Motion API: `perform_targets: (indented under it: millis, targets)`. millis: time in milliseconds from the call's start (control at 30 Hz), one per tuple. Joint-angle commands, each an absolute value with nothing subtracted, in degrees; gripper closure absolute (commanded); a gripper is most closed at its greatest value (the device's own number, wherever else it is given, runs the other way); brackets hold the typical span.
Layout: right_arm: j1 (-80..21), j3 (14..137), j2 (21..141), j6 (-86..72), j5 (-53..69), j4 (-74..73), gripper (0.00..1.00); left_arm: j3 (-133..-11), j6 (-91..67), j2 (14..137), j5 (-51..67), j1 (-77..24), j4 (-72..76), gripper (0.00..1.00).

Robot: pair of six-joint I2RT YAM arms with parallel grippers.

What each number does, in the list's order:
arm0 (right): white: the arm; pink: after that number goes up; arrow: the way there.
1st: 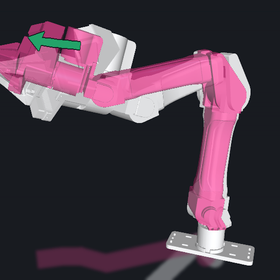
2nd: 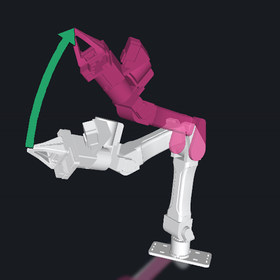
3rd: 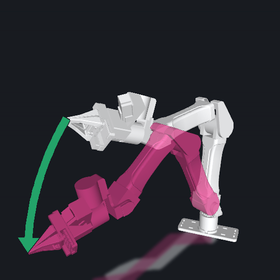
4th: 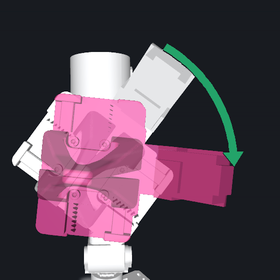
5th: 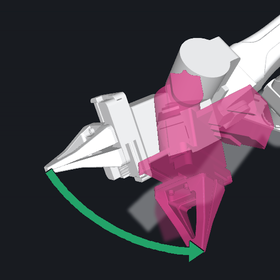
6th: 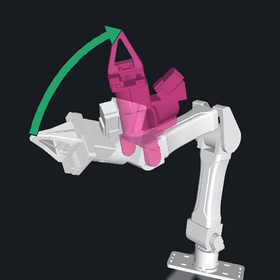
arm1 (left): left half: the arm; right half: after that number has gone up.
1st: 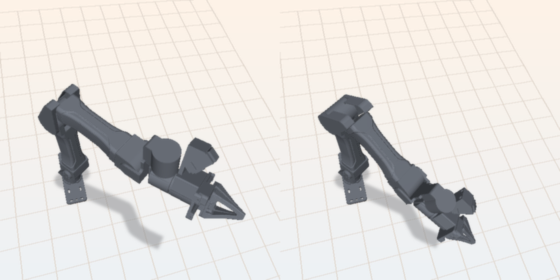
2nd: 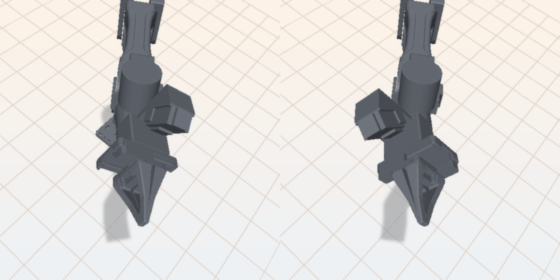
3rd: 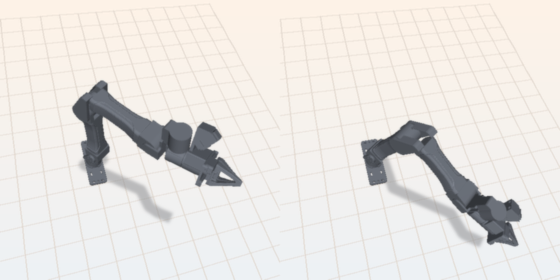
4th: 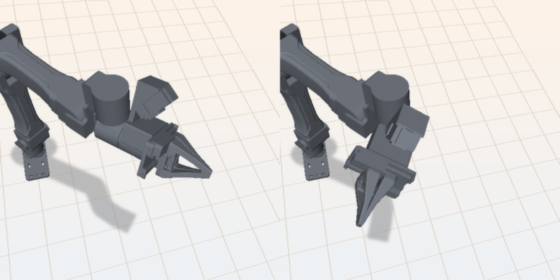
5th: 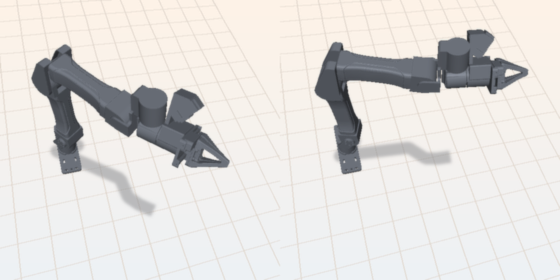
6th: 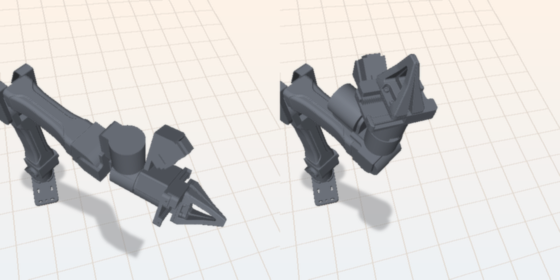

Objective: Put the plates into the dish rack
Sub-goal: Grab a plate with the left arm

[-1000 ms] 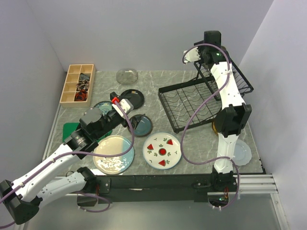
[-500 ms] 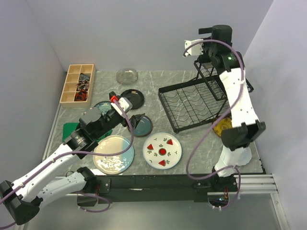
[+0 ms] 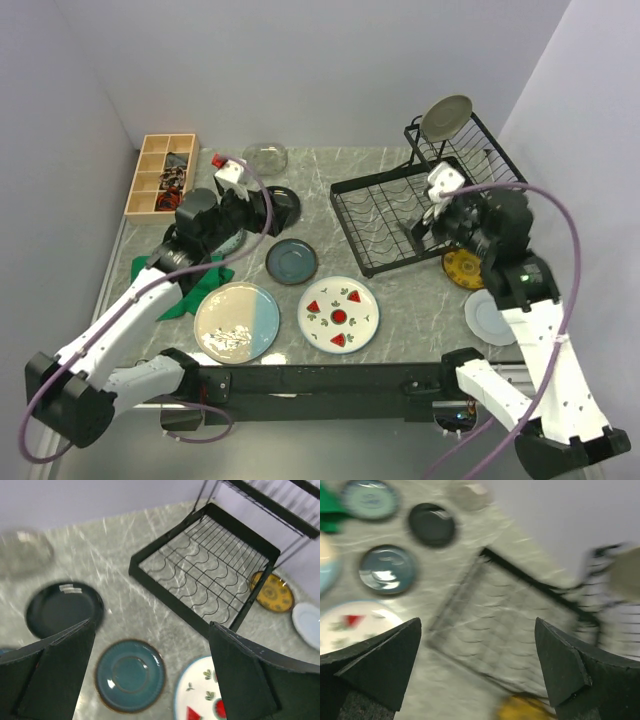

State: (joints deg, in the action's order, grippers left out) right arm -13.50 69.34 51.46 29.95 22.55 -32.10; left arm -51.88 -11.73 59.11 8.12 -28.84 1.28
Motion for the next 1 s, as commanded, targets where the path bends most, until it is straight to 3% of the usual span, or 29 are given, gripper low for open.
perform_targets:
  millis: [0,267,433,500,767,967]
  targets:
    - [-10.4,56.5,49.1,13.3,37.7,-21.3,0.0,-54.8,-29.1,61.6,10.8,-24.9,-2.4,0.01]
    - [-4.0,40.1,40.5,7.8,48.7,-10.3,0.0,-43.1,-49.5,62.7,4.7,-20.5,-1.0,0.01]
    - [-3.8,40.1,38.6,8.7,49.9,-12.3,0.0,-42.4,-54.9,69.8,6.2,-17.8,5.5,0.03]
    - [-3.9,40.0,38.0,8.9,48.8,-12.1,0.0,-43.1,-56.3,74.8,6.9,-17.4,7.8,0.04]
    - [-3.9,40.2,37.4,8.5,50.3,-12.7,0.0,-49.8,-59.3,93.1,2.6,-17.2,14.0,0.24]
    - [-3.9,40.4,37.4,8.5,51.0,-13.4,0.0,-57.3,-62.9,99.2,-6.5,-17.2,7.3,0.25]
